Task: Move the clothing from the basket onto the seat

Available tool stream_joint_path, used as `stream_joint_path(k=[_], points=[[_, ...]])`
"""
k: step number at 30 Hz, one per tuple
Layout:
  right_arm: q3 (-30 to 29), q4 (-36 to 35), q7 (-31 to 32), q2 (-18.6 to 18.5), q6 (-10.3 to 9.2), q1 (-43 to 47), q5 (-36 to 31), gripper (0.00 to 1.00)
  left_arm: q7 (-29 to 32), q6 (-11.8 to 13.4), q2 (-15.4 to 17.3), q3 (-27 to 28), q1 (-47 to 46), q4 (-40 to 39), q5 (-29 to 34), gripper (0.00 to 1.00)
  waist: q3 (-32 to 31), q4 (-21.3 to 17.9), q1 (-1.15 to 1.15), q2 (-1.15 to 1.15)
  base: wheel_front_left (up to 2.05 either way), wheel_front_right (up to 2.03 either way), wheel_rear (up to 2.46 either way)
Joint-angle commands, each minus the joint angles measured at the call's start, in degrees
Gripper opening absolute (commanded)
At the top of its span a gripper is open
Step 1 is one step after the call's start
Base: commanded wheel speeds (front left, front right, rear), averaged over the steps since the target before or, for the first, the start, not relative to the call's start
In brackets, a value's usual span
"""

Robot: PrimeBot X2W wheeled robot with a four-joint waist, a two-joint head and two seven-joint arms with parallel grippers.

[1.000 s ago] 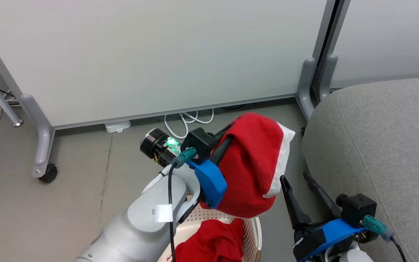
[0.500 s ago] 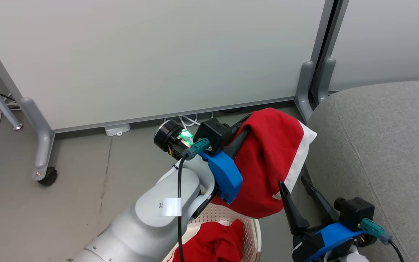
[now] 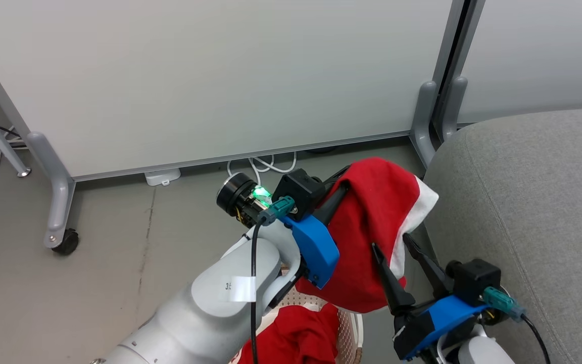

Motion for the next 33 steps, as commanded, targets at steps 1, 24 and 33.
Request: stream_joint_path(k=[1,24,33], points=[[0.9,0.5,0.5,-0.2,0.03,-2.0,-0.8,1.00,-0.4,0.3,0.0,-0.4,-0.8,0.2,-0.5,0.00,0.1,0.0,0.00,0.00,0.00,0.00,0.00],[0.2,11.4,1.6,-0.2,0.03,-12.9,-4.3,1.00,-0.7,0.7,0.0,-5.7,-2.0,-1.5,-4.5,0.00,-0.5,1.2,0.00,0.00,0.00,0.00,0.00],[3.4,16.9,-0.4,-0.2,0.03,-16.3,-0.1,1.00,-0.8,0.8,0.0,-7.9,-1.8,-2.5,-6.1,0.00,-1.2,1.6,0.00,0.00,0.00,0.00,0.00]])
